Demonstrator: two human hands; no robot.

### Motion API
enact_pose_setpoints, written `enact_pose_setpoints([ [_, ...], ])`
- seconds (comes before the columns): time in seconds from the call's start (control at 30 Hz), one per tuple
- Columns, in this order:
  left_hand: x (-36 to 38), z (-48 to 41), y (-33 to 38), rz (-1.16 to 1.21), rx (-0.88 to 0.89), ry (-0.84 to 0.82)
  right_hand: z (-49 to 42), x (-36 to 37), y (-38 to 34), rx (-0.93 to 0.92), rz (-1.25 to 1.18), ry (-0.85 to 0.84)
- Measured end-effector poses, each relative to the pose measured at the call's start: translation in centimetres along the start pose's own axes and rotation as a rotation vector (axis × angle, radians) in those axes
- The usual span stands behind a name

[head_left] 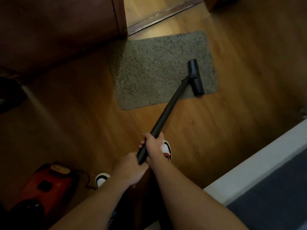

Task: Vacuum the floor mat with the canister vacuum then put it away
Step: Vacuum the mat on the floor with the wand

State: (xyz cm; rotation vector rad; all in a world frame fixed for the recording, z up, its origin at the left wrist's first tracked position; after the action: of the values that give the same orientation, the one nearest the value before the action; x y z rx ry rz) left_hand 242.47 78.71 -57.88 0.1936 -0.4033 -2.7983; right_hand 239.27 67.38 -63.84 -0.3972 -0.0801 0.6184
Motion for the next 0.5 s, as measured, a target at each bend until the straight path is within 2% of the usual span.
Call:
enact_pose_setpoints([
  [0.23, 3.5, -2.2, 7.1, 0.035, -0.041, -0.041, -3.1, -5.4, -5.9, -0.004, 0.057, 0.037],
  [0.5, 1.4, -2.0, 6.0, 0.108, 0.005, -0.054, -2.8, -3.3, -5.7, 0.006, 0.072, 0.015],
])
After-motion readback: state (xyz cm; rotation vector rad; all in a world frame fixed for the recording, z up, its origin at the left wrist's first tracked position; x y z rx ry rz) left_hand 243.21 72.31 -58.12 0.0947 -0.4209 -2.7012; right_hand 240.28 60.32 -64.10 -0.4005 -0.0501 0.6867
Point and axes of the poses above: each hand's wrist, its own z-axis away from the middle knuckle, its own x-axis out of the palm, y = z × x, the point moved 10 cm from there along -z, towards the middle knuckle, and after that the axes turned 5 degrees about -y, right-handed, at the moved point
